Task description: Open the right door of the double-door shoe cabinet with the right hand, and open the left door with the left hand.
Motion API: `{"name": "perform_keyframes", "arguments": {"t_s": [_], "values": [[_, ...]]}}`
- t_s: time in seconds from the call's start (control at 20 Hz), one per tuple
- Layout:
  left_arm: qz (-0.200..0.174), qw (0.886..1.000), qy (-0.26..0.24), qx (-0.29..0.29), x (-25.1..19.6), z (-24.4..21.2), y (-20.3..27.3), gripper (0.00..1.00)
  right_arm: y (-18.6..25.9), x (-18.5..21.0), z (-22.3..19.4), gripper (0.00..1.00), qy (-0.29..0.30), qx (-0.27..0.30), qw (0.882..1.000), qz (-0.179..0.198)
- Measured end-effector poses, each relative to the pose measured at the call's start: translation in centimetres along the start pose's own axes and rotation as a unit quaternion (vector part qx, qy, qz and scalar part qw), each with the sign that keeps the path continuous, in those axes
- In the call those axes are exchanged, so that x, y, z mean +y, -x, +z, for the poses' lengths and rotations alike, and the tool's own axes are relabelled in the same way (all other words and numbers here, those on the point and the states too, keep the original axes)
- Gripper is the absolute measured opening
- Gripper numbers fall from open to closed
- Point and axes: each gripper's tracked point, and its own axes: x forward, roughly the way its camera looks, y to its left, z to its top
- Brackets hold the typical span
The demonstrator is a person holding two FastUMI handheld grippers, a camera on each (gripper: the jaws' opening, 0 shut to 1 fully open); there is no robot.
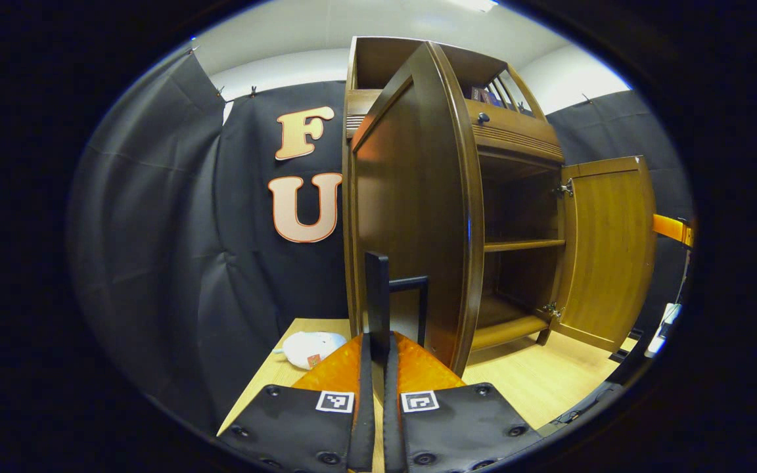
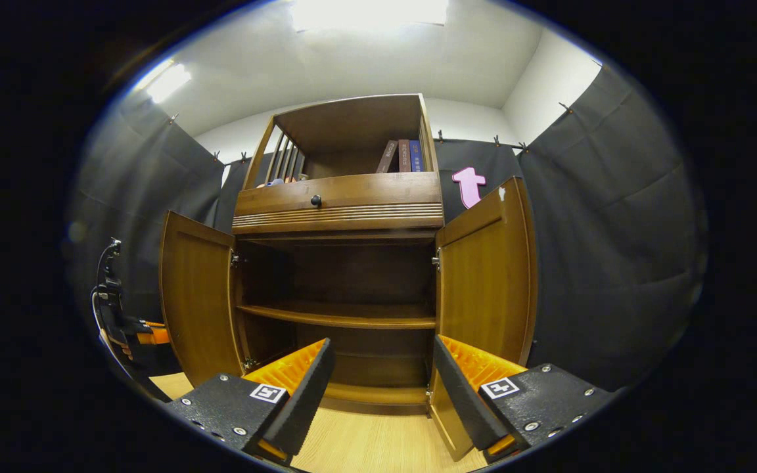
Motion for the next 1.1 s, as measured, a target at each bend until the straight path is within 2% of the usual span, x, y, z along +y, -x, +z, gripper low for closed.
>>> {"name": "perform_keyframes", "arguments": {"t_s": [0.3, 0.35, 0.4, 0.45, 0.55, 0.6, 0.65, 0.7, 0.95, 1.0, 1.1], "values": [[0.012, 1.0, -0.002, 0.001, 1.4, -0.7, 0.6, 0.12, -1.2, 2.3, -0.7, 0.92, 0.001, 0.008, 1.0, 0.013], [0.013, 1.0, 0.001, 0.005, 1.9, -1.1, 0.7, 0.12, -1.3, 2.5, -0.8, 0.98, 0.003, 0.009, 1.0, 0.015], [0.013, 1.0, 0.006, 0.011, 2.4, -1.5, 0.6, 0.12, -1.7, 2.7, -1.0, 0.98, 0.004, 0.01, 1.0, 0.016], [0.013, 1.0, 0.01, 0.014, 3.0, -1.8, 0.8, 0.12, -2.0, 3.0, -1.1, 0.92, 0.004, 0.012, 1.0, 0.018], [0.022, 1.0, 0.014, 0.013, 4.2, -2.0, 0.8, 0.1, -2.4, 3.7, -1.3, 0.92, 0.002, 0.014, 1.0, 0.023], [0.027, 0.999, 0.015, 0.013, 4.8, -2.0, 0.9, 0.11, -2.6, 3.9, -1.8, 0.98, 0.002, 0.016, 1.0, 0.025], [0.026, 0.999, 0.02, 0.014, 5.2, -2.1, 1.1, 0.08, -3.0, 4.3, -1.4, 0.98, 0.003, 0.018, 0.999, 0.027], [0.022, 0.999, 0.029, 0.013, 5.4, -2.1, 1.1, 0.07, -3.3, 4.6, -1.5, 0.92, 0.003, 0.019, 0.999, 0.028], [0.032, 0.999, 0.026, 0.011, 7.8, -2.1, 2.3, 0.07, -4.2, 5.5, -1.7, 0.92, 0.002, 0.021, 0.999, 0.032], [0.032, 0.999, 0.032, 0.013, 8.1, -2.0, 3.2, 0.03, -4.4, 5.6, -2.0, 0.92, 0.002, 0.023, 0.999, 0.033], [0.02, 0.998, 0.055, 0.011, 8.0, -1.7, 3.6, 0.08, -4.8, 5.6, -2.4, 0.92, 0.002, 0.028, 0.999, 0.033]]}}
